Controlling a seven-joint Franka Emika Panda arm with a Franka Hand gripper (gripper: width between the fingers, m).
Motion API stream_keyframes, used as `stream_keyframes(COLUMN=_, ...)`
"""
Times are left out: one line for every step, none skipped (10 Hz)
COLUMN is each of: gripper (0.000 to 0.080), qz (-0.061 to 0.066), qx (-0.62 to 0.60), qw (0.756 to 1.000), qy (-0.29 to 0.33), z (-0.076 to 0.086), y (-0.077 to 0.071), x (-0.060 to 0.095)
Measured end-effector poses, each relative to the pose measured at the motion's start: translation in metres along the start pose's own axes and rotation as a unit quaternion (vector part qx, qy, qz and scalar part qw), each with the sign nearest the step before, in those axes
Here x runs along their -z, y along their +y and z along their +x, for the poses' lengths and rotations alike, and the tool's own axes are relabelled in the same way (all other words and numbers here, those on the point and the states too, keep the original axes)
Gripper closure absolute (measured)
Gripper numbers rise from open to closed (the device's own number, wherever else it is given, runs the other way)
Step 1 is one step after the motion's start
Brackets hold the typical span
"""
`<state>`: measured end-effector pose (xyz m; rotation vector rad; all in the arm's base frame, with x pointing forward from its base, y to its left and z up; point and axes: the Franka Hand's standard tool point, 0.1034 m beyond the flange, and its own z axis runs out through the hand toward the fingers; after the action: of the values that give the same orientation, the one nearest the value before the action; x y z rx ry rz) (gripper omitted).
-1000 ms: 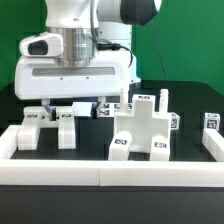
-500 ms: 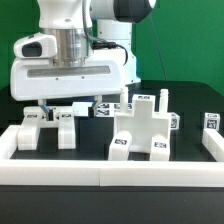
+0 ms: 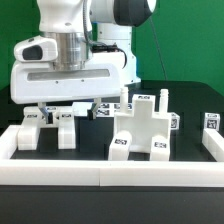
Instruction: Assemble chair
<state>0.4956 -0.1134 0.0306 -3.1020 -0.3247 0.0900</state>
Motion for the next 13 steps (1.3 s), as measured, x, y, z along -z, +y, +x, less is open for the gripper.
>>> stream_keyframes(gripper=0.0150, qz=0.000, qx=0.000, qw=1.000, qy=-0.004, z=-0.003, y=0.000, x=-0.005)
stream_keyframes(gripper=0.0150, qz=0.000, qx=0.000, qw=1.000, qy=-0.006, z=-0.004, y=0.000, x=-0.007)
stream_keyframes(gripper=0.0150, qz=-0.002, qx=-0.001, qw=1.000, qy=-0.006, z=-0.005, y=0.001, x=-0.010)
stream_keyframes(gripper=0.0150, qz=-0.003, qx=-0.001, qw=1.000, qy=-0.007, z=-0.007, y=0.001, x=-0.014)
stream_keyframes(gripper=0.0150, qz=-0.005, qx=-0.001, qw=1.000, qy=-0.008, z=-0.008, y=0.002, x=-0.017)
stream_keyframes(gripper=0.0150, qz=-0.007, qx=-0.001, qw=1.000, qy=-0.009, z=-0.009, y=0.002, x=-0.021)
stream_keyframes(gripper=0.0150, qz=-0.007, qx=0.000, qw=1.000, qy=-0.011, z=-0.011, y=0.002, x=-0.024)
stream_keyframes(gripper=0.0150, qz=-0.007, qx=-0.001, qw=1.000, qy=-0.012, z=-0.011, y=0.002, x=-0.025)
stream_keyframes(gripper=0.0150, qz=-0.007, qx=-0.001, qw=1.000, qy=-0.012, z=-0.011, y=0.002, x=-0.025)
stream_keyframes(gripper=0.0150, qz=-0.007, qx=0.000, qw=1.000, qy=-0.012, z=-0.011, y=0.002, x=-0.025)
stream_keyframes(gripper=0.0150, qz=-0.007, qx=0.000, qw=1.000, qy=-0.012, z=-0.011, y=0.001, x=-0.025)
stream_keyframes(gripper=0.0150, qz=-0.006, qx=0.000, qw=1.000, qy=-0.012, z=-0.010, y=0.000, x=-0.025)
stream_keyframes(gripper=0.0150, qz=-0.006, qx=0.002, qw=1.000, qy=-0.012, z=-0.010, y=-0.002, x=-0.026)
